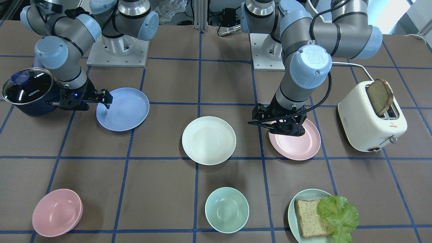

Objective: Stack three plates with pink and blue
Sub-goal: 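Grip the blue plate rim with right gripper while left reaches pink plate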

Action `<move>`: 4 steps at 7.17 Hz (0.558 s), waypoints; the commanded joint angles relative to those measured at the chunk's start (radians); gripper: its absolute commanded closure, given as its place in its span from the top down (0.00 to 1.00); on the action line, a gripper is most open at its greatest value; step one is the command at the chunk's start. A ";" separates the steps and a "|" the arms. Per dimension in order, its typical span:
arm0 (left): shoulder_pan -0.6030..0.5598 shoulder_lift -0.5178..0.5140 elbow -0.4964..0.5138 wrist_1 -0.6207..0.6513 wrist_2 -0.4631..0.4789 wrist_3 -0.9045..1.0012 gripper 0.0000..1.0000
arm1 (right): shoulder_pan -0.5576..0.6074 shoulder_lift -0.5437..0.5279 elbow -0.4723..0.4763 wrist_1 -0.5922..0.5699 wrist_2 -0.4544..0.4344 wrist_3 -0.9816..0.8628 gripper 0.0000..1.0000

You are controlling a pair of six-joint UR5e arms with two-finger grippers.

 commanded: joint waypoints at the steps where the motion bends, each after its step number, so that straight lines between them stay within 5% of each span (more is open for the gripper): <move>1: 0.029 -0.047 -0.141 0.188 0.045 0.058 1.00 | -0.011 0.002 0.024 -0.028 0.018 -0.006 0.97; 3: 0.024 -0.083 -0.236 0.346 0.038 0.055 0.98 | -0.034 0.003 0.025 -0.080 0.062 -0.017 0.48; 4: 0.026 -0.093 -0.252 0.364 0.041 0.060 0.71 | -0.051 0.003 0.027 -0.075 0.062 -0.018 0.37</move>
